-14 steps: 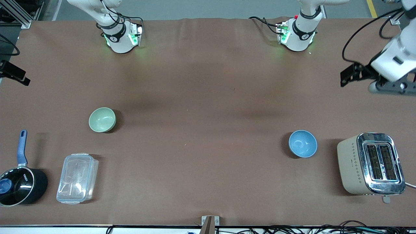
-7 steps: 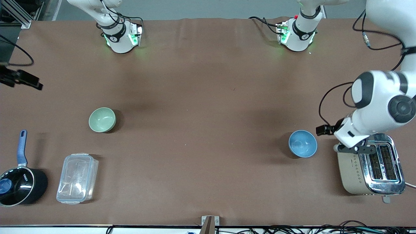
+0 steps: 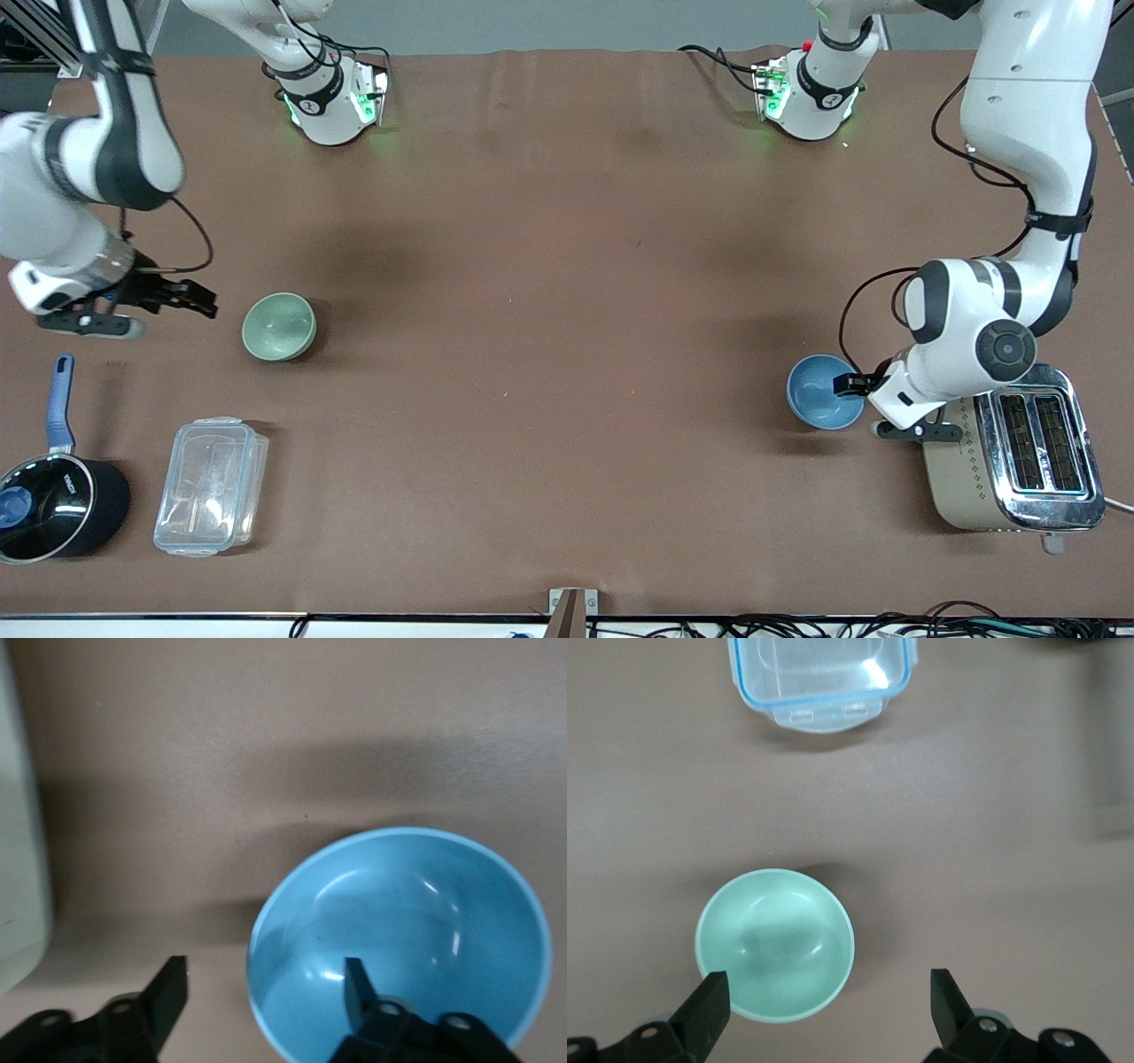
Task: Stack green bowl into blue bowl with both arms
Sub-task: 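Grasp the green bowl with the right gripper while the left grasps the blue bowl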
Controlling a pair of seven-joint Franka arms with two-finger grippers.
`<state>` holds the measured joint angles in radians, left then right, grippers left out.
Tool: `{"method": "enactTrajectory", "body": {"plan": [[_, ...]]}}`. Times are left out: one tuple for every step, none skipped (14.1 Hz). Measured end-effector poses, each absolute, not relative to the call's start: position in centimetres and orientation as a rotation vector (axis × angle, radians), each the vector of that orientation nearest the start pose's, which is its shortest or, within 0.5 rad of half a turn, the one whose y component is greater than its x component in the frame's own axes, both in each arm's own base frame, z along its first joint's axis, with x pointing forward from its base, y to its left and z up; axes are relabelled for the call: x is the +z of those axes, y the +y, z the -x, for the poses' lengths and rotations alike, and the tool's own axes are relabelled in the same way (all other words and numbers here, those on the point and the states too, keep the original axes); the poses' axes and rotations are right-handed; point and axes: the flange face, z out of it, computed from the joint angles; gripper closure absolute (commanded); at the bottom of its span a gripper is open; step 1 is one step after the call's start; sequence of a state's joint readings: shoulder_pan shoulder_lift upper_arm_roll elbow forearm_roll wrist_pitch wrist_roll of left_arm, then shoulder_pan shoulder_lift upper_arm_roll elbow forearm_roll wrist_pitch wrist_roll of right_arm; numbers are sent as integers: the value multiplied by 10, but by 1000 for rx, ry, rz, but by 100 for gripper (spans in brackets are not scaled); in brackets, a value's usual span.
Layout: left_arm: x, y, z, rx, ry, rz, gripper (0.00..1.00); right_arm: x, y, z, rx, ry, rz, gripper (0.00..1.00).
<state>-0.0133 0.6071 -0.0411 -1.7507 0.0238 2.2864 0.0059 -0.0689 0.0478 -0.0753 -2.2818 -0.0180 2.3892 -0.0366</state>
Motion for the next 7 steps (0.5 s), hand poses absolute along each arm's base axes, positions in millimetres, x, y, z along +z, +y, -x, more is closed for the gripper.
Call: {"method": "enactTrajectory", "body": {"plan": [[212,-33,-656,119,110,3143,91,316,-74,-512,-121,148,3159,0],[208,-33,-656,122,113,3143,100,293,-73,-503,-138,146,3160,0],[208,-35,-656,121,118,3144,100,271,-72,-496,-144,145,3161,0],[210,-38,-657,115,124,3145,100,251,-71,-492,-140,143,3163,0],[213,-41,-659,105,131,3146,100,233,-71,-491,-143,141,3166,0],[218,-46,-662,89,141,3149,100,218,-72,-492,-156,140,3168,0],[227,-56,-666,66,160,3156,100,205,-72,-492,-170,138,3170,1]]}}
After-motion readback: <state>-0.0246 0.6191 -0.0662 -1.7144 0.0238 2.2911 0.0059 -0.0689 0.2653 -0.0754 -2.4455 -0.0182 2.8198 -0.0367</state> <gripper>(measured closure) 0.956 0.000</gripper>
